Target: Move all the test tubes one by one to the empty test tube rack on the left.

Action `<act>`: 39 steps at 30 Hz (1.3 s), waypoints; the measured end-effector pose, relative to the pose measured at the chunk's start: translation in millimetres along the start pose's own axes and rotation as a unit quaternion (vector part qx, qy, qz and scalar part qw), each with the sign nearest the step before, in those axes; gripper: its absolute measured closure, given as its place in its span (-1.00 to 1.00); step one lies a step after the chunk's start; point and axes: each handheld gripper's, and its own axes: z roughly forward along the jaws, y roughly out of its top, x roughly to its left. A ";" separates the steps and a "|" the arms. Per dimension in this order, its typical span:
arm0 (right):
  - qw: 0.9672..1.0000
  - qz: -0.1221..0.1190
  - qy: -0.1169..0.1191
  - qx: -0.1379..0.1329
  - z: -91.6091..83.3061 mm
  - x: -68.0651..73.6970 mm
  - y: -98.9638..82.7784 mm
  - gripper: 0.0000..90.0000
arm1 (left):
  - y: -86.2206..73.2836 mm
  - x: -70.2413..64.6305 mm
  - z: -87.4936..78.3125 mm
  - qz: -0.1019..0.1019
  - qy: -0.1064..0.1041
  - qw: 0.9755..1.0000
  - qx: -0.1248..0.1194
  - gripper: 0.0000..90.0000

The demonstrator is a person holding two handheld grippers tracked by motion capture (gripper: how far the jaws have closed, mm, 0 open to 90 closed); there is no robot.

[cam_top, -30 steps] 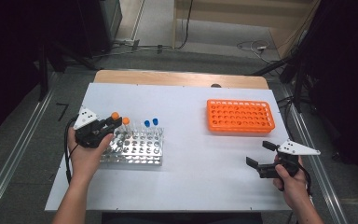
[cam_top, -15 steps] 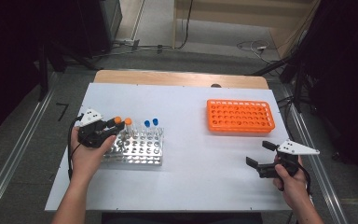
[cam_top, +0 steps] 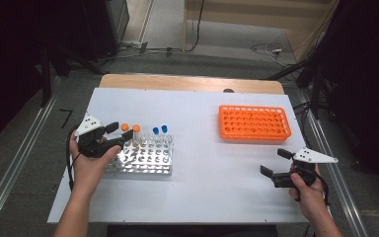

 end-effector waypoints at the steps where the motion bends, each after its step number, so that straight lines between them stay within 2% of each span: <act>1: 1.000 0.000 -0.001 0.000 0.2 -0.1 -0.1 -1.00 | -0.9 -0.6 -0.6 -0.001 -0.003 1.000 -0.002 -0.39; 5: 1.000 0.001 -0.001 0.001 0.2 -0.5 -0.1 -1.00 | -5.3 -4.7 -2.5 -0.010 -0.008 1.000 -0.006 -0.79; 7: 1.000 0.001 -0.002 0.000 -0.5 -0.8 0.0 -1.00 | -7.6 -8.5 -3.9 -0.007 -0.014 1.000 -0.006 -0.92; 10: 1.000 0.000 -0.002 -0.002 -1.2 -1.3 0.2 -1.00 | -11.1 -14.3 -6.8 -0.006 -0.034 0.999 -0.012 -0.99; 13: 1.000 0.000 -0.003 -0.003 -1.1 -1.9 -0.1 -1.00 | -16.0 -20.5 -10.2 -0.003 -0.051 0.998 -0.020 -1.00; 21: 1.000 -0.001 -0.004 -0.005 -1.3 -2.6 0.1 -1.00 | -33.5 -37.6 -16.4 0.007 -0.056 0.998 -0.019 -1.00; 24: 1.000 0.003 -0.005 -0.005 -2.5 -2.7 0.0 -1.00 | -38.5 -43.4 -19.7 0.007 -0.065 0.998 -0.017 -1.00; 27: 1.000 0.001 -0.007 -0.008 -3.7 -3.6 -0.1 -1.00 | -43.9 -48.5 -26.2 0.018 -0.077 0.997 -0.025 -1.00; 32: 1.000 0.003 -0.008 -0.010 -3.9 -4.7 0.1 -1.00 | -51.0 -44.8 -33.4 0.015 -0.073 0.997 -0.034 -1.00; 37: 1.000 -0.001 -0.007 -0.010 -1.7 -3.7 0.6 -1.00 | -54.5 -32.8 -34.1 -0.008 -0.063 0.997 -0.045 -1.00; 39: 1.000 -0.002 -0.007 -0.010 -1.9 -4.0 0.5 -1.00 | -54.5 -31.4 -35.6 -0.010 -0.061 0.997 -0.049 -1.00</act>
